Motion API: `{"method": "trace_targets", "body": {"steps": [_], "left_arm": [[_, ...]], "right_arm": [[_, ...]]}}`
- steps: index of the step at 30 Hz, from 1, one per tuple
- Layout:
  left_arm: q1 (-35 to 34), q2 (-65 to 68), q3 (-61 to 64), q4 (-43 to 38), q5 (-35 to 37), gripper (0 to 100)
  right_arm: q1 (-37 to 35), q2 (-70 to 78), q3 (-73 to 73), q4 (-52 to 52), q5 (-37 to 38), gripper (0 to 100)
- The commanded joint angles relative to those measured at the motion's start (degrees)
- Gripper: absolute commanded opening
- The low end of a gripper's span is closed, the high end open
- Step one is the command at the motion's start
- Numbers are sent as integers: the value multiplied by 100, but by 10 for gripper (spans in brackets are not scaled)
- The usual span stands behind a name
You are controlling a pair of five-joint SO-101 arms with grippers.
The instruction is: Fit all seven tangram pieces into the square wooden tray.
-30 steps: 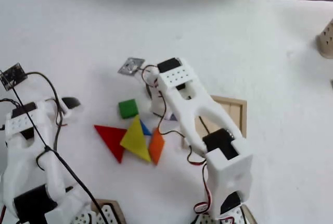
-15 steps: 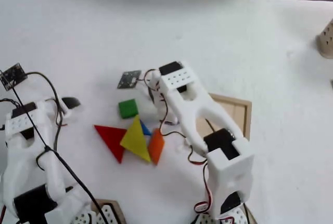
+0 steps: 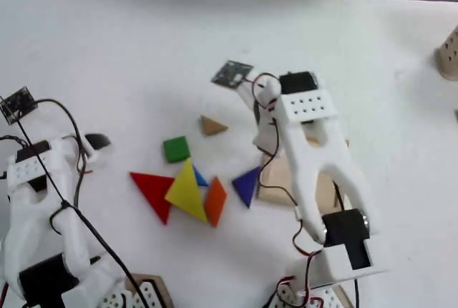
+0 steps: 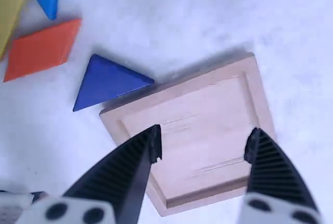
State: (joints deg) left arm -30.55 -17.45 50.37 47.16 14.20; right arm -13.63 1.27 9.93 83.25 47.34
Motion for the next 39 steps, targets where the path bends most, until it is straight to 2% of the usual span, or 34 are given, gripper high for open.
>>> {"method": "trace_targets", "body": {"steps": [1, 6, 9, 11, 14, 16, 21, 26, 30, 34, 39], "left_arm": [[-22, -277, -105, -141, 35, 350], [-22, -277, -105, -141, 35, 350], [-22, -277, -105, -141, 35, 350], [-22, -277, -105, -141, 35, 350], [-22, -277, -105, -220, 35, 350], [-22, -277, -88, -255, 35, 350], [127, -277, -53, -264, 35, 350], [127, -277, -53, -264, 35, 350], [127, -277, -53, -264, 35, 350], [127, -277, -53, -264, 35, 350], [127, -277, -53, -264, 35, 350]], "right_arm": [[136, -321, 457, -286, 721, 259], [75, -330, 923, -259, 2470, 259], [-84, -330, 993, -268, 2312, 259], [-347, -321, 1099, -312, 1662, 259], [-875, -356, 1398, -523, 211, 259], [-1130, -523, 1697, -716, -378, 259], [-1138, -1191, 2585, -1815, -1609, 259], [-1209, -1305, 3253, -2905, -3560, 259], [-1534, -1305, 3367, -3064, -4958, 259], [-1596, -1305, 3341, -3081, -5846, 259], [-1596, -1305, 3349, -3292, -6242, 259]]}}
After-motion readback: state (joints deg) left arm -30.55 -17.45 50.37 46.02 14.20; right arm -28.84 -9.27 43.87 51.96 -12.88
